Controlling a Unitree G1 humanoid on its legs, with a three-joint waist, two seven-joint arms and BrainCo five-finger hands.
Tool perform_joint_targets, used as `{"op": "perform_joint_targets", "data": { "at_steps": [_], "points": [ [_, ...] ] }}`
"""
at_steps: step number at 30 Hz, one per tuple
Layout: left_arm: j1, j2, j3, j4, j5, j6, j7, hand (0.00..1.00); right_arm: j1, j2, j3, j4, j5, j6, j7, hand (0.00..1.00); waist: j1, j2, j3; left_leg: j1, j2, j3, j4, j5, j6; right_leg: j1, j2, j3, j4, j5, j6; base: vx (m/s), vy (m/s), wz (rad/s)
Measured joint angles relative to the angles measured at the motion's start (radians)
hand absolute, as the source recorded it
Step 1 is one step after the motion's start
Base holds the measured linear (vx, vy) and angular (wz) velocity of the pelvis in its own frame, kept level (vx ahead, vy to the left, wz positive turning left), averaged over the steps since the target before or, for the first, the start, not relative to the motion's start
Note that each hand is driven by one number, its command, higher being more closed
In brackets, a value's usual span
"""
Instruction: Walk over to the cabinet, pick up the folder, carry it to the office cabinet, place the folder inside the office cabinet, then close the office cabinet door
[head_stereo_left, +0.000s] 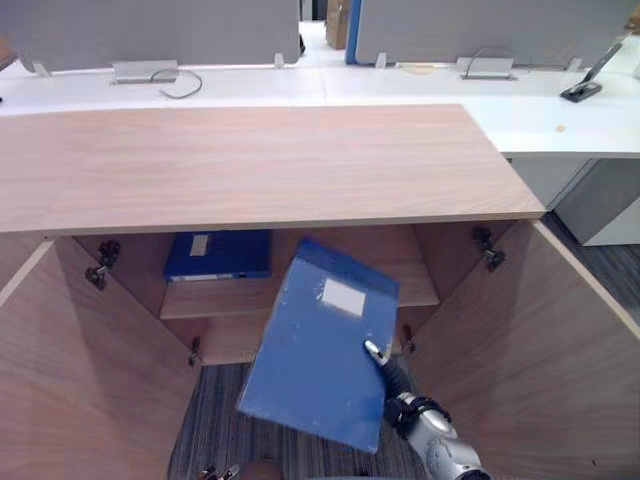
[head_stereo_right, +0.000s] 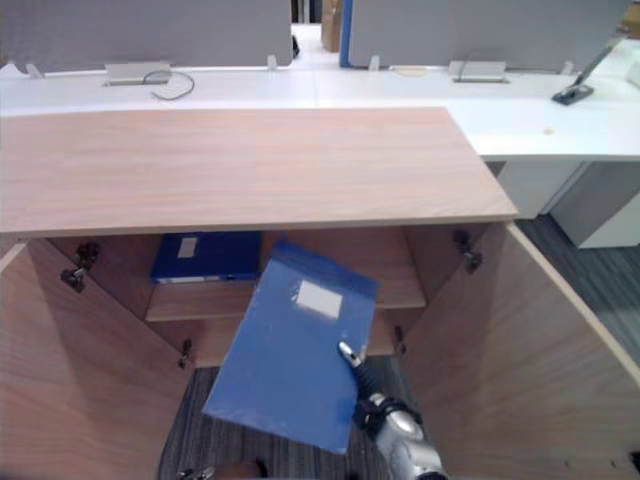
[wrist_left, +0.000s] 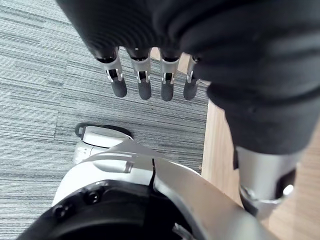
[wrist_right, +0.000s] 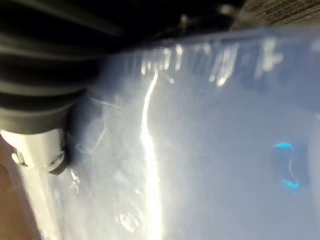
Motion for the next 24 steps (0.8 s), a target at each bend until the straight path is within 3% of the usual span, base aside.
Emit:
{"op": "perform_joint_targets", "data": {
  "at_steps": [6, 8, 10, 13, 16, 21, 24],
  "points": [
    [-0.062, -0.011, -0.058, -0.056, -0.013, -0.014, 0.017, 0.0, -0.354, -0.066, -0.226, 0.122, 0.081, -0.073, -0.122, 1.0, 0.014, 0.059, 0.149, -0.177, 0.0, -0.014, 0.137, -0.011, 0.018, -0.163, 0.0, 0.001, 0.128, -0.002, 0.002, -0.06, 0.078, -0.01],
    [-0.077, -0.014, -0.076, -0.074, -0.042, -0.02, 0.036, 0.0, -0.502, -0.099, -0.286, 0.193, 0.136, -0.104, -0.174, 1.0, 0.02, 0.07, 0.219, -0.235, -0.003, -0.015, 0.221, -0.05, 0.027, -0.24, -0.006, 0.005, 0.253, -0.072, 0.008, -0.14, 0.05, 0.01],
    [-0.087, -0.021, -0.078, -0.075, -0.047, -0.017, 0.052, 0.0, -0.565, -0.111, -0.309, 0.215, 0.185, -0.122, -0.21, 1.0, 0.026, 0.072, 0.251, -0.291, -0.004, -0.017, 0.297, -0.082, 0.03, -0.319, -0.015, 0.007, 0.388, -0.132, 0.012, -0.14, 0.029, 0.07],
    [-0.088, -0.023, -0.085, -0.08, -0.051, -0.005, 0.061, 0.0, -0.628, -0.106, -0.326, 0.228, 0.267, -0.123, -0.248, 1.0, 0.036, 0.074, 0.283, -0.374, -0.011, -0.021, 0.419, -0.135, 0.031, -0.427, -0.03, 0.01, 0.563, -0.218, 0.014, -0.15, 0.008, 0.07],
    [-0.089, -0.023, -0.101, -0.093, -0.072, 0.001, 0.066, 0.0, -0.689, -0.107, -0.326, 0.268, 0.329, -0.117, -0.278, 1.0, 0.043, 0.083, 0.295, -0.441, -0.013, -0.042, 0.484, -0.156, 0.024, -0.49, -0.035, 0.0, 0.643, -0.256, 0.013, -0.09, -0.032, 0.13],
    [-0.089, -0.023, -0.117, -0.1, -0.099, 0.002, 0.072, 0.0, -0.825, -0.128, -0.325, 0.335, 0.438, -0.117, -0.334, 1.0, 0.046, 0.089, 0.31, -0.505, -0.02, -0.083, 0.493, -0.15, 0.016, -0.532, -0.04, -0.045, 0.658, -0.267, 0.005, -0.03, -0.037, 0.23],
    [-0.089, -0.021, -0.138, -0.121, -0.12, 0.004, 0.081, 0.0, -0.942, -0.178, -0.275, 0.391, 0.497, -0.117, -0.386, 1.0, 0.063, 0.095, 0.319, -0.549, -0.024, -0.111, 0.491, -0.142, 0.009, -0.557, -0.042, -0.08, 0.659, -0.27, -0.001, 0.01, -0.025, 0.23]
  ]
}}
